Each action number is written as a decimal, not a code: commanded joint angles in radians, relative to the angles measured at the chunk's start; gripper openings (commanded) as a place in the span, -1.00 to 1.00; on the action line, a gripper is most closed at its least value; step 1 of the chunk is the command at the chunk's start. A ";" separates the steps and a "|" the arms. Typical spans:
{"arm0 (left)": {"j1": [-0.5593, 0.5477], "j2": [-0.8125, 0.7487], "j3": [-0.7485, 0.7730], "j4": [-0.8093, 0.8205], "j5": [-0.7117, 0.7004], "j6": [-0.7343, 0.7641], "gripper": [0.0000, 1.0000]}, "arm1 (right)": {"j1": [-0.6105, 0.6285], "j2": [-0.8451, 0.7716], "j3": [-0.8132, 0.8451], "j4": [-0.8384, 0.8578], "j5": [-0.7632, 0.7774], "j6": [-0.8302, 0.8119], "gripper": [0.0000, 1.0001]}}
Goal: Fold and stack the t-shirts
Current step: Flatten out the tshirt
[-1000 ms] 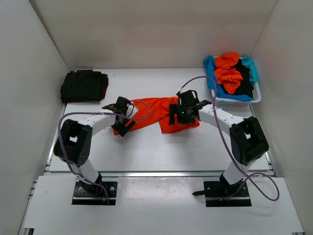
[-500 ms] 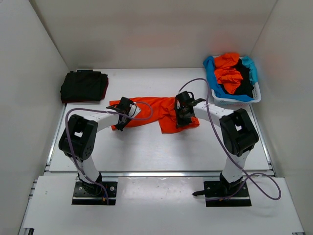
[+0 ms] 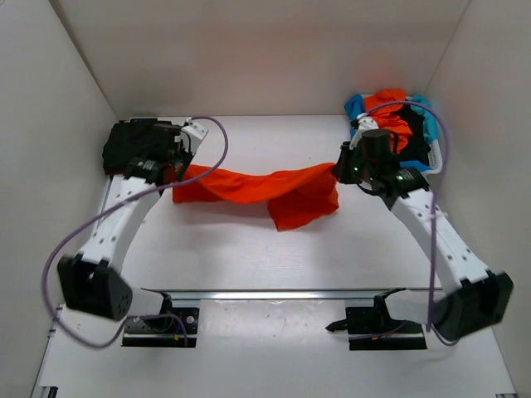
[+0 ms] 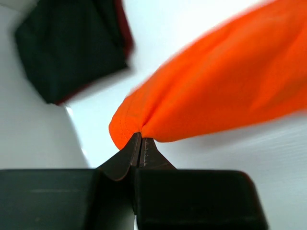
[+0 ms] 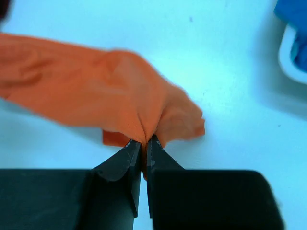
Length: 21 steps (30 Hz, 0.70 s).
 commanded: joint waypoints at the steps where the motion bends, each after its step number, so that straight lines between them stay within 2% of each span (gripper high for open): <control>1: -0.059 -0.188 0.028 -0.143 -0.013 0.019 -0.90 | -0.003 -0.136 0.031 -0.042 0.024 -0.041 -1.00; 6: 0.062 -0.336 0.111 -0.223 0.062 -0.059 -0.89 | -0.029 -0.298 0.078 -0.063 0.030 -0.059 -1.00; 9: 0.082 -0.388 0.180 -0.230 0.056 -0.079 -0.89 | -0.124 -0.355 0.149 -0.077 -0.006 -0.079 -0.99; 11: 0.093 -0.393 0.224 -0.221 0.045 -0.096 -0.89 | -0.259 -0.356 0.230 -0.088 -0.069 -0.094 -1.00; 13: 0.098 -0.376 0.255 -0.217 0.037 -0.096 -0.88 | -0.324 -0.339 0.282 -0.093 -0.115 -0.105 -1.00; 16: 0.082 -0.304 0.226 -0.217 0.037 -0.096 -0.88 | -0.263 -0.287 0.328 -0.100 -0.054 -0.128 -1.00; 21: 0.064 -0.105 0.158 -0.264 0.103 -0.103 -0.84 | -0.223 -0.128 0.258 -0.065 -0.145 -0.142 -1.00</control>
